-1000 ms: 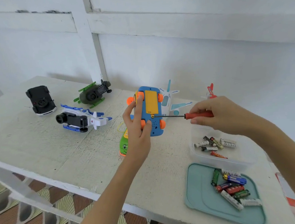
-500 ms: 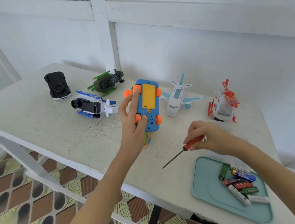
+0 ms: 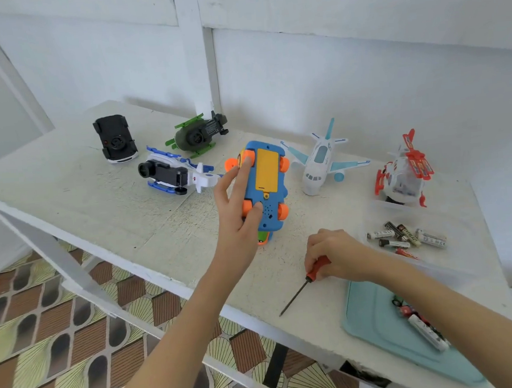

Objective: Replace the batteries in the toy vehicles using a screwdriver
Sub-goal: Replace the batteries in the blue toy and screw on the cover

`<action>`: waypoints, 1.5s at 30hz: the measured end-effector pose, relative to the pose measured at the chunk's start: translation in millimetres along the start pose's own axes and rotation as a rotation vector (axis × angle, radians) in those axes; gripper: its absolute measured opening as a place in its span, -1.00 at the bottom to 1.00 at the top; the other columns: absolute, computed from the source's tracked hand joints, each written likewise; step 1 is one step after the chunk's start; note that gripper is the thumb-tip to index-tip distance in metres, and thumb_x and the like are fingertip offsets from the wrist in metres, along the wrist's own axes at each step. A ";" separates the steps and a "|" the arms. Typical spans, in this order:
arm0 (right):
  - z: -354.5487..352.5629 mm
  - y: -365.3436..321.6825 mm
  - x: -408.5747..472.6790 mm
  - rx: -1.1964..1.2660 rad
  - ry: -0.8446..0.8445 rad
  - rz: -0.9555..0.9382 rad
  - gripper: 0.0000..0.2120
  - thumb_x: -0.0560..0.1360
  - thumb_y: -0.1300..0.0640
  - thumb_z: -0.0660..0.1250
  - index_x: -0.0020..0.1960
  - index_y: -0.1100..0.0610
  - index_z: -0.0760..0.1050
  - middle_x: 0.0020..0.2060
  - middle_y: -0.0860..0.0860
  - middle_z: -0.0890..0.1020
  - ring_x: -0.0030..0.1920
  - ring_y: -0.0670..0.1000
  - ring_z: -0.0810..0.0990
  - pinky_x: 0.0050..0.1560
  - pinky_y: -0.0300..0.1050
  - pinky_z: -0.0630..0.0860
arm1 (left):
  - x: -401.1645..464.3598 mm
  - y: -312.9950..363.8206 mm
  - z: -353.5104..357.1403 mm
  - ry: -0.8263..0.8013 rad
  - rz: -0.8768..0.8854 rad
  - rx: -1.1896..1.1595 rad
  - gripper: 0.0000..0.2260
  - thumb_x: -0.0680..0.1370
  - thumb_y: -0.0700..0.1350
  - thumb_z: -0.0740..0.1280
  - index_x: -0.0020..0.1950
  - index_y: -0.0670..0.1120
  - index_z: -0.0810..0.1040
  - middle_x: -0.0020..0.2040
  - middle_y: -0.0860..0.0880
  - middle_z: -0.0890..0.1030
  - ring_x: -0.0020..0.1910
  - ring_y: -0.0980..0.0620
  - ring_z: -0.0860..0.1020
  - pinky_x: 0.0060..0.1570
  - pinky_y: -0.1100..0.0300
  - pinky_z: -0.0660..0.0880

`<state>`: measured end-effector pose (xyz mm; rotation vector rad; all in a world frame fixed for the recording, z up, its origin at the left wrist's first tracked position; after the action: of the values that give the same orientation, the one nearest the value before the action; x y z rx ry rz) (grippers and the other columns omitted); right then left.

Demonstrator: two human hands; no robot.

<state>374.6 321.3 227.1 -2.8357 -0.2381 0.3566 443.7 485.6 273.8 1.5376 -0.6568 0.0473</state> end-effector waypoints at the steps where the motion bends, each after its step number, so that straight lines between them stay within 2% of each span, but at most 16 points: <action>1: 0.6 0.5 0.1 -0.004 0.004 0.007 -0.83 0.38 0.10 0.44 -0.02 -0.03 0.63 -0.05 -0.07 0.56 0.03 -0.05 0.42 0.11 -0.09 0.33 | -0.5 0.2 0.1 0.000 0.000 -0.001 -0.44 0.56 -0.30 0.12 0.43 0.23 0.19 0.36 0.05 0.18 0.26 0.29 0.36 0.13 0.44 0.42; 4: -0.1 1.1 -0.4 -0.048 0.011 0.018 -0.82 0.41 0.08 0.42 0.02 -0.05 0.61 -0.02 -0.09 0.54 0.05 -0.08 0.39 0.10 -0.14 0.28 | -1.9 2.2 1.2 -0.003 -0.005 -0.012 -0.44 0.55 -0.29 0.12 0.44 0.21 0.19 0.37 0.01 0.18 0.25 0.30 0.37 0.11 0.44 0.42; 8: -0.3 2.7 -1.8 -0.059 0.024 0.027 -0.82 0.42 0.09 0.41 0.02 -0.04 0.60 -0.01 -0.10 0.53 -0.03 -0.12 0.31 0.08 -0.16 0.24 | -4.4 5.0 3.8 -0.007 -0.012 -0.034 -0.46 0.51 -0.22 0.12 0.41 0.26 0.20 0.34 0.10 0.19 0.29 0.19 0.37 0.10 0.42 0.45; 12: -0.6 5.3 -4.4 0.028 0.035 0.034 -0.78 0.41 0.15 0.43 0.05 0.02 0.60 -0.03 -0.06 0.51 -0.03 -0.09 0.33 0.11 -0.12 0.32 | -5.8 6.8 7.0 -0.006 -0.007 -0.010 -0.45 0.51 -0.21 0.12 0.42 0.25 0.19 0.34 0.06 0.19 0.33 0.06 0.35 0.10 0.42 0.45; 15: -12.7 8.7 -10.7 0.146 0.127 0.033 -0.72 0.39 0.21 0.45 0.08 0.06 0.59 -0.02 -0.01 0.51 0.03 0.00 0.42 0.10 -0.06 0.39 | -6.3 7.9 9.8 -0.002 -0.004 -0.011 -0.46 0.52 -0.22 0.12 0.43 0.23 0.19 0.33 0.12 0.19 0.32 0.11 0.35 0.09 0.44 0.44; 18: -37.7 12.1 -19.5 0.227 0.253 0.003 -0.75 0.37 0.24 0.47 0.03 0.08 0.61 -0.06 0.00 0.53 -0.02 -0.04 0.47 0.03 -0.22 0.37 | -6.5 11.6 14.1 -0.004 0.006 -0.013 -0.46 0.54 -0.24 0.13 0.43 0.22 0.20 0.34 0.11 0.18 0.30 0.19 0.35 0.08 0.46 0.44; 20: -56.8 11.4 -27.4 0.274 0.377 -0.013 -0.78 0.39 0.22 0.46 0.00 0.03 0.61 -0.10 -0.10 0.52 -0.10 -0.16 0.47 -0.07 -0.33 0.34 | -6.4 15.2 18.4 -0.007 0.009 -0.015 -0.45 0.59 -0.35 0.13 0.43 0.19 0.20 0.35 0.04 0.18 0.23 0.33 0.36 0.05 0.48 0.44; 23: -80.7 3.5 -39.2 0.444 0.577 -0.037 -0.78 0.44 0.17 0.41 0.06 -0.05 0.56 -0.03 -0.15 0.50 -0.08 -0.18 0.50 -0.04 -0.39 0.41 | -6.6 20.0 26.3 -0.001 0.003 0.004 -0.41 0.59 -0.45 0.11 0.44 0.15 0.20 0.38 -0.03 0.16 0.18 0.46 0.34 0.03 0.53 0.42; 28: -100.2 -15.0 -42.2 0.561 0.696 -0.154 -0.71 0.50 0.15 0.35 0.20 -0.07 0.49 0.15 -0.12 0.41 0.12 -0.14 0.45 0.10 -0.27 0.45 | -7.6 21.7 39.1 -0.003 0.026 0.021 -0.42 0.59 -0.36 0.14 0.45 0.20 0.20 0.41 -0.05 0.17 0.25 0.39 0.32 0.11 0.47 0.43; 30: -104.7 -16.9 -37.6 0.571 0.725 -0.165 -0.66 0.48 0.08 0.34 0.24 -0.11 0.44 0.21 -0.10 0.34 0.25 -0.11 0.37 0.15 -0.21 0.41 | -8.6 21.5 42.9 -0.002 0.033 0.041 -0.43 0.53 -0.24 0.14 0.45 0.24 0.20 0.41 -0.04 0.18 0.27 0.36 0.33 0.17 0.42 0.43; 33: -111.0 -21.1 -24.4 0.560 0.726 -0.151 -0.55 0.44 -0.04 0.30 0.31 -0.21 0.31 0.30 -0.15 0.17 0.36 -0.14 0.22 0.30 -0.04 0.34 | -7.6 19.8 44.6 0.013 0.032 0.080 -0.41 0.51 -0.19 0.14 0.45 0.27 0.12 0.39 0.00 0.19 0.27 0.40 0.30 0.16 0.45 0.39; 35: -115.2 -30.8 -13.0 0.553 0.705 -0.203 -0.53 0.45 -0.04 0.28 0.30 -0.28 0.24 0.35 -0.12 0.09 0.43 -0.11 0.10 0.39 0.08 0.24 | -4.4 19.2 43.0 0.034 0.028 0.085 -0.37 0.50 -0.18 0.18 0.47 0.29 0.07 0.40 0.03 0.18 0.31 0.30 0.33 0.18 0.41 0.40; 37: -118.4 -39.5 0.0 0.546 0.705 -0.229 -0.54 0.43 -0.05 0.27 0.26 -0.34 0.21 0.39 -0.04 0.08 0.47 -0.07 0.01 0.43 0.10 0.16 | 2.0 20.7 39.0 0.070 0.049 0.123 -0.28 0.49 -0.22 0.25 0.50 0.24 -0.01 0.40 0.04 0.19 0.37 0.16 0.32 0.22 0.37 0.40; 39: -119.6 -43.6 16.0 0.541 0.702 -0.178 -0.56 0.41 -0.10 0.26 0.22 -0.38 0.21 0.41 0.00 0.09 0.46 0.03 0.07 0.43 0.08 0.17 | 9.8 22.6 32.2 0.118 0.080 0.154 -0.18 0.47 -0.36 0.34 0.48 0.16 -0.06 0.40 0.03 0.18 0.40 0.14 0.28 0.16 0.49 0.37; 42: -123.0 -42.1 38.4 0.608 0.752 -0.110 -0.64 0.42 -0.07 0.28 0.14 -0.38 0.32 0.32 0.01 0.22 0.37 0.08 0.25 0.35 0.08 0.32 | 21.1 28.0 18.9 0.152 0.124 0.125 -0.11 0.40 -0.51 0.39 0.44 0.08 -0.05 0.35 0.10 0.16 0.20 0.50 0.33 -0.03 0.61 0.37; 45: -127.3 -37.9 59.6 0.754 0.791 -0.119 -0.74 0.49 0.11 0.33 0.10 -0.20 0.49 0.11 -0.09 0.42 0.24 -0.02 0.41 0.23 0.09 0.43 | 37.4 19.6 -1.7 0.192 0.147 0.126 -0.06 0.36 -0.51 0.44 0.44 0.09 -0.04 0.33 0.19 0.17 0.19 0.47 0.38 0.05 0.56 0.37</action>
<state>460.3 337.5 343.7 -1.9979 -0.0723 -0.5824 467.0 474.7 307.3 1.5795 -0.6212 0.3492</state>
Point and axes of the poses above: each hand's wrist, its own x-axis towards the middle knuckle, its own z-axis out of the palm, y = z × x, the point moved 4 cm from there along x, towards the middle knuckle
